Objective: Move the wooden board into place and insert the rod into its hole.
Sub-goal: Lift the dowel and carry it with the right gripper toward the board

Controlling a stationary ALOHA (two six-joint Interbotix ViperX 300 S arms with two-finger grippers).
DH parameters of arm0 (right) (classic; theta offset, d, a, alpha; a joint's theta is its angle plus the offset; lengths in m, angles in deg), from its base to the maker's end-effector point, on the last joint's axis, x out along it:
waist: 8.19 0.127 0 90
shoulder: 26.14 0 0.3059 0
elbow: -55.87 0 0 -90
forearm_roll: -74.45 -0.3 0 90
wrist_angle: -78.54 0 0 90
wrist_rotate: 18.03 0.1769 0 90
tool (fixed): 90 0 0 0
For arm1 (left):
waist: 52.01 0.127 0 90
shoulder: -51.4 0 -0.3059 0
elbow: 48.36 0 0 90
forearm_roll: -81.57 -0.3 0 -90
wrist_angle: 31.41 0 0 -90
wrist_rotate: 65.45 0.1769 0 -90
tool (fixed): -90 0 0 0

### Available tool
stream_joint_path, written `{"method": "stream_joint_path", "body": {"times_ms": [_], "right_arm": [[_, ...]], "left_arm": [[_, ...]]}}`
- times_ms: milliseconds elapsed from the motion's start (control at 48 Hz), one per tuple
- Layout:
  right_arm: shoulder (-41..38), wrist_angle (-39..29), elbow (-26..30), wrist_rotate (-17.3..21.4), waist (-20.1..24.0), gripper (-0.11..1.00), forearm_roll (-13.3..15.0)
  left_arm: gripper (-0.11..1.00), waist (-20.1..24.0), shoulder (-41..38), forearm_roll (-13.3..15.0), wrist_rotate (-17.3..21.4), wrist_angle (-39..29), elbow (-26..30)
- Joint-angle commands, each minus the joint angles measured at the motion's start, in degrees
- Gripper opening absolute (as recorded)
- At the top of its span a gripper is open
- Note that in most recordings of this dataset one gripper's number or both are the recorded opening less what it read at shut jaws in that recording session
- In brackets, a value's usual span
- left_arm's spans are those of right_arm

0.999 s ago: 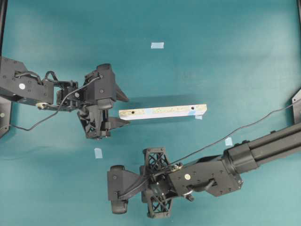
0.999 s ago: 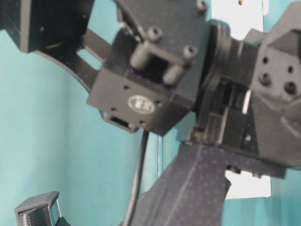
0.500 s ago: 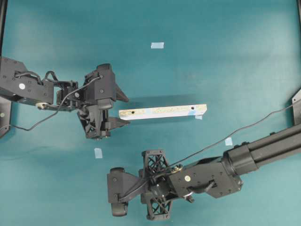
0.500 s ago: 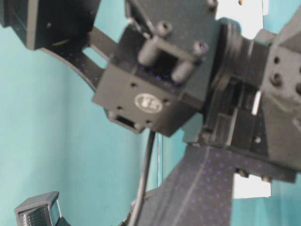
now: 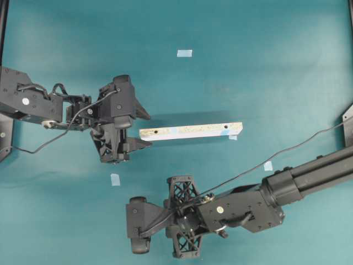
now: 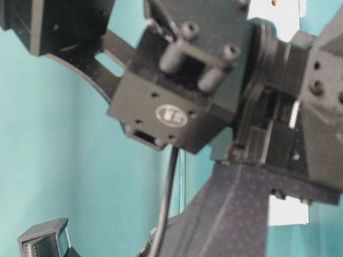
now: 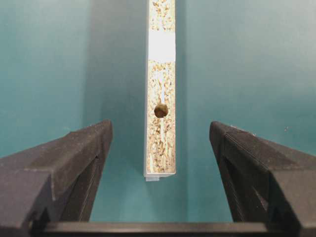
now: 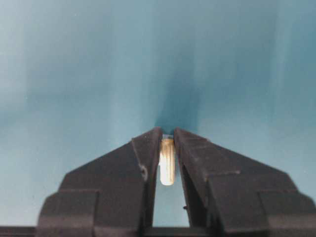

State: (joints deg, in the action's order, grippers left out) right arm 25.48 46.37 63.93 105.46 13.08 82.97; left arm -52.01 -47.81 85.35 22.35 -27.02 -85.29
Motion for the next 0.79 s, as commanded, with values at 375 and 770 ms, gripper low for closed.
{"method": "stream_joint_path", "body": {"times_ms": [375,770], "right_arm": [[3.7,-0.9,1.5,-0.8,0.4,0.09,2.1],[11.7,-0.2,1.0,0.0,-1.8,0.09,7.7]], "left_arm": [[0.78,-0.2,0.6,-0.1,-0.4,0.3,0.4],[0.78,-0.2,0.6,0.0,-0.5,0.3,0.7]]}}
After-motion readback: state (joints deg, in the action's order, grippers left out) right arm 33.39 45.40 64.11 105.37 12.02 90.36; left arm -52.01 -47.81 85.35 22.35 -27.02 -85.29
